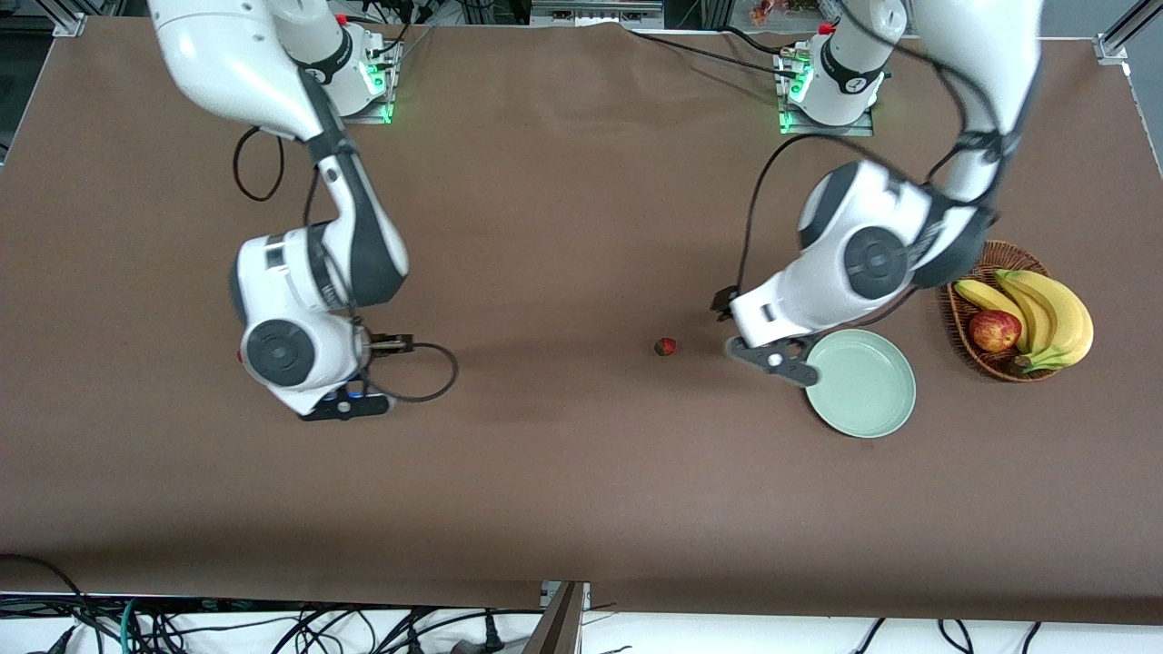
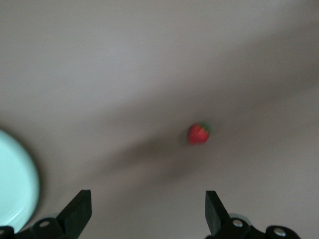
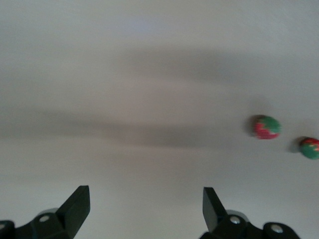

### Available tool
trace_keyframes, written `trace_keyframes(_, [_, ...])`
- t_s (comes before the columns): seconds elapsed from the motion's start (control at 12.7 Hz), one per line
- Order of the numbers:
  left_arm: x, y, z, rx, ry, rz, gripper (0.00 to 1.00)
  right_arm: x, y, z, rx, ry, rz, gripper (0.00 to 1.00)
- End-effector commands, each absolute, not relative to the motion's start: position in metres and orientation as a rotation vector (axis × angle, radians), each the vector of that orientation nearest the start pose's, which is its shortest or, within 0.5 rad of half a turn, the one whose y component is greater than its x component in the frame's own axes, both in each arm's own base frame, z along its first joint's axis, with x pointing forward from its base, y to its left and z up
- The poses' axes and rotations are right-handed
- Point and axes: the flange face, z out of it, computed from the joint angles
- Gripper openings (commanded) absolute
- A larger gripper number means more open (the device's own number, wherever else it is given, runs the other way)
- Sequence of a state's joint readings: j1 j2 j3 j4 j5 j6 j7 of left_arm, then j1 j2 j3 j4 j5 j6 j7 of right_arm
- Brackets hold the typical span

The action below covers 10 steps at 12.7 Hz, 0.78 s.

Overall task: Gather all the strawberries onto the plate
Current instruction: 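Grasp the strawberry with the left gripper while the right gripper grasps another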

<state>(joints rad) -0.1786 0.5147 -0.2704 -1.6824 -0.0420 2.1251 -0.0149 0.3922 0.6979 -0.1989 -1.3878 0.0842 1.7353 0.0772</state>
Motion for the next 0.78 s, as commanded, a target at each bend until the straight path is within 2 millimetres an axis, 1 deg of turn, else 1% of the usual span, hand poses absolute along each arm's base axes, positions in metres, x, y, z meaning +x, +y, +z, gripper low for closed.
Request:
trace_keyframes(0.0, [0.603,-0.32,0.271,-3.243,0.695,0.078,1.0,0.666,0.11,0.262,-3.147,-0.264,0.538,1.0])
trace_keyframes(0.08, [0.597,-0.329,0.253,-3.246,0.685,0.076,1.0,0.666,0.098,0.255,-3.141,-0.291,0.526,1.0])
trace_keyframes(0.16, [0.588,-0.332,0.238,-3.252,0.664,0.067,1.0,0.664,0.083,0.243,-3.14,-0.287,0.51,1.0])
trace_keyframes(0.31, [0.576,-0.346,0.212,-3.245,0.708,-0.018,1.0,0.659,0.053,0.217,-3.133,-0.314,0.447,1.0])
trace_keyframes(0.39, [0.574,-0.346,0.202,-3.23,0.73,-0.035,1.0,0.658,0.043,0.212,-3.129,-0.311,0.432,1.0])
trace_keyframes(0.55, [0.572,-0.349,0.19,-3.161,0.822,-0.06,1.0,0.66,0.029,0.209,-3.131,-0.283,0.428,1.0])
trace_keyframes(0.63, [0.57,-0.348,0.181,-3.147,0.836,-0.05,0.91,0.66,0.023,0.207,-3.133,-0.272,0.419,1.0])
trace_keyframes(0.71, [0.568,-0.349,0.175,-3.151,0.817,-0.034,0.84,0.661,0.017,0.2,-3.137,-0.27,0.41,1.0])
